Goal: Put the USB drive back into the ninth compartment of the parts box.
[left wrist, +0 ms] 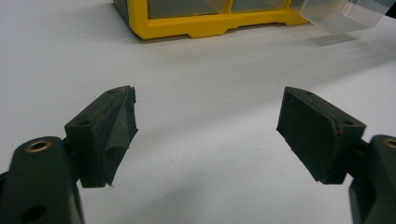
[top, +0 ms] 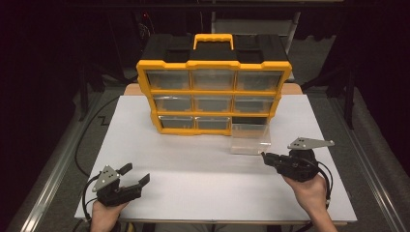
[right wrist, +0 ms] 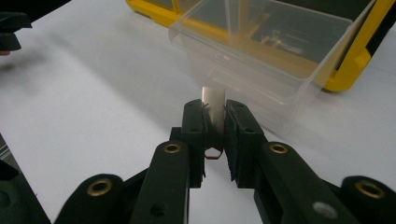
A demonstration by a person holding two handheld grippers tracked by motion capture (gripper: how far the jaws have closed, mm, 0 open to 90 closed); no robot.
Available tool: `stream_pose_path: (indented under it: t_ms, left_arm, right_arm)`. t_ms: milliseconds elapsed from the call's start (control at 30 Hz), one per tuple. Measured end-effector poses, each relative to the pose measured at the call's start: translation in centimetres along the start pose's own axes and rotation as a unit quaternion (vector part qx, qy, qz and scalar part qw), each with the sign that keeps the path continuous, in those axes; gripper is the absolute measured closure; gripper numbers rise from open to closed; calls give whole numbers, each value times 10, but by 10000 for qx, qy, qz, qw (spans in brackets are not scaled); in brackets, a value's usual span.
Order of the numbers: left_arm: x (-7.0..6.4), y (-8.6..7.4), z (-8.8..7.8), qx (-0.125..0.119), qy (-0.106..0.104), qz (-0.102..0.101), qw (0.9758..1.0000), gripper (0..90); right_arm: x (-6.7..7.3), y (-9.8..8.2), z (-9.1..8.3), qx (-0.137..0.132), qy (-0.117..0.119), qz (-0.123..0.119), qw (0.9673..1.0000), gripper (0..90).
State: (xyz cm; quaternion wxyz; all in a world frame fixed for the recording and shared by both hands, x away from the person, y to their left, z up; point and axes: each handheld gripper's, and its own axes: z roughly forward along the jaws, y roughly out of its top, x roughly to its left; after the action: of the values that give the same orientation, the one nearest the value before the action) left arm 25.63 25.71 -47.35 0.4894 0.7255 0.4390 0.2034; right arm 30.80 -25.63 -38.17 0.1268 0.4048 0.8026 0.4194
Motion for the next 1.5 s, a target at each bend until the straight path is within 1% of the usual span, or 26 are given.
stream_pose_path:
  t_ms: [200,367,567,667,833,867,933,1033,1100,1167,1333,1500]
  left_arm:
    - [0,0,0,3,2,-8,10000,206]
    - [0,0,0,3,2,-8,10000,207]
    - [0,0,0,3,-4,-16,10000,207]
    - [0,0,0,1,-6,-19,10000,207]
    - [0,0,0,-1,-8,-17,10000,207]
    - [1,0,0,-2,-9,-18,10000,207]
    - [1,0,0,5,-12,-20,10000,207]
    - [0,0,0,2,-14,-22,10000,207]
    - [0,0,0,0,-15,-25,10000,207]
    - [0,0,0,-2,-17,-23,10000,207]
    - [0,0,0,0,-18,-16,10000,207]
    - [0,0,0,-2,-13,-24,10000,207]
  right_arm:
    - [-4,9,0,-112,-37,11,9999,795]
    - [-7,22,2,-222,-126,-24,9997,795]
    - [-13,36,11,-232,-243,-22,9994,795]
    - [-17,45,17,-198,-294,19,9994,795]
    - [-20,50,23,-144,-356,40,9993,795]
    - [-22,52,26,-132,-374,95,9992,794]
    - [-23,52,27,-128,-382,88,9991,794]
    - [-26,52,33,-56,-384,145,9991,785]
    - [-29,51,36,17,-332,221,9992,730]
    - [-29,50,36,1,-360,209,9991,729]
    - [-24,46,30,-109,-359,129,9992,690]
    - [-21,38,18,-259,-325,88,9991,660]
